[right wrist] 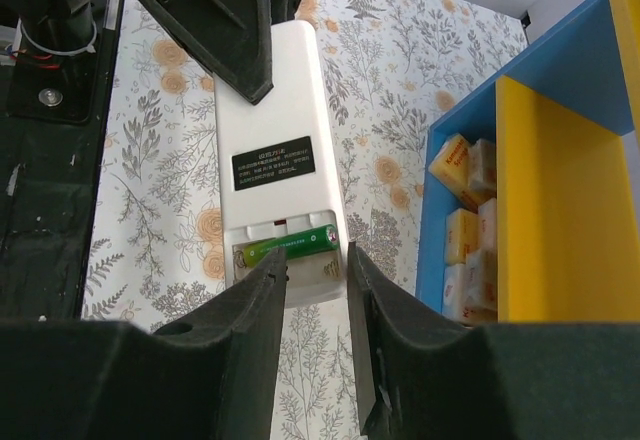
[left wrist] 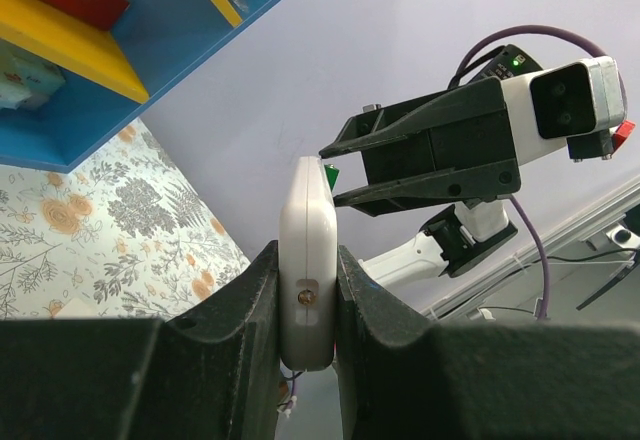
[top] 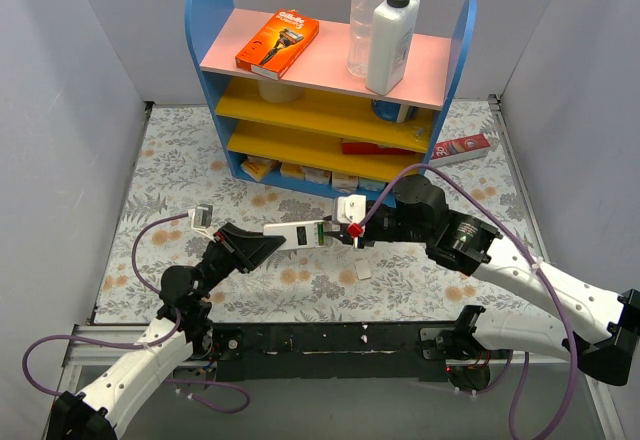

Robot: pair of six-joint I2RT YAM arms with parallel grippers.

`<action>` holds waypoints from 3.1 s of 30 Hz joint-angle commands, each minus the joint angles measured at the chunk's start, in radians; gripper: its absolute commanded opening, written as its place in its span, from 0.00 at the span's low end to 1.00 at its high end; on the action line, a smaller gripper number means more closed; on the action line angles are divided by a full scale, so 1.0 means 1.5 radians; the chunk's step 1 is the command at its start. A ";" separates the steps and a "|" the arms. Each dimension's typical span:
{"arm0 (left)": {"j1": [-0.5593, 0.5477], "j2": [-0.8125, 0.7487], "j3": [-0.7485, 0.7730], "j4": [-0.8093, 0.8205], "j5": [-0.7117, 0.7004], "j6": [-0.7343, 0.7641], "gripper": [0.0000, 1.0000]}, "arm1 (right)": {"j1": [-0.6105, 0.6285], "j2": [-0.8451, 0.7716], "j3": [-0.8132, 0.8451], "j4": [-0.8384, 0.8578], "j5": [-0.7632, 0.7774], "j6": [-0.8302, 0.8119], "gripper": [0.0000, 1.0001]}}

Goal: Load the batteries into the remote control

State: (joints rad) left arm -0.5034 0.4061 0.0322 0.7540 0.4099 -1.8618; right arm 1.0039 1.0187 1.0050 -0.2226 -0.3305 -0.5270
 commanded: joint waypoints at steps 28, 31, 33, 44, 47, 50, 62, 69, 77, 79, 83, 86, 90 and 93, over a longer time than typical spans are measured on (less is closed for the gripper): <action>0.000 -0.001 -0.156 0.020 0.012 0.011 0.00 | -0.021 0.026 0.043 -0.004 -0.058 0.000 0.24; -0.001 -0.003 -0.159 0.031 0.011 0.008 0.00 | -0.023 0.028 0.040 -0.005 -0.060 0.002 0.21; -0.001 -0.005 -0.161 0.036 0.011 0.004 0.00 | -0.023 0.029 0.038 -0.006 -0.061 0.002 0.20; 0.000 -0.025 -0.163 0.058 0.005 -0.015 0.00 | -0.023 0.033 0.014 -0.017 -0.059 0.007 0.16; 0.000 -0.026 -0.163 0.061 0.002 -0.021 0.00 | -0.024 0.035 0.009 -0.018 -0.061 0.011 0.13; 0.000 -0.028 -0.162 0.061 -0.001 -0.023 0.00 | -0.023 0.038 0.005 -0.023 -0.062 0.013 0.13; 0.000 -0.030 -0.160 0.055 -0.013 -0.023 0.00 | -0.018 0.057 -0.011 -0.034 -0.060 0.025 0.13; 0.000 -0.028 -0.162 0.052 -0.017 -0.019 0.00 | -0.010 0.078 -0.018 -0.031 -0.052 0.039 0.13; 0.000 -0.029 -0.164 0.045 -0.024 -0.007 0.00 | 0.005 0.092 -0.015 -0.040 -0.040 0.049 0.13; -0.001 -0.031 -0.164 0.045 -0.027 -0.005 0.00 | 0.010 0.093 -0.018 -0.038 -0.039 0.054 0.12; 0.000 -0.035 -0.165 0.043 -0.030 -0.002 0.00 | 0.017 0.098 -0.022 -0.030 -0.037 0.067 0.12; -0.001 -0.042 -0.164 0.041 -0.030 -0.001 0.00 | 0.023 0.100 -0.030 -0.016 -0.025 0.081 0.11; 0.000 -0.054 -0.166 0.029 -0.034 -0.001 0.00 | 0.027 0.098 -0.042 0.003 -0.013 0.101 0.10; 0.000 -0.061 -0.166 0.023 -0.034 0.001 0.00 | 0.038 0.102 -0.044 0.012 0.007 0.114 0.10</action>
State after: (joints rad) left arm -0.4969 0.3622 0.0212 0.6308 0.3668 -1.8248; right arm 1.0218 1.1366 0.9760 -0.1783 -0.3065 -0.4221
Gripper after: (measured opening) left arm 0.205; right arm 0.100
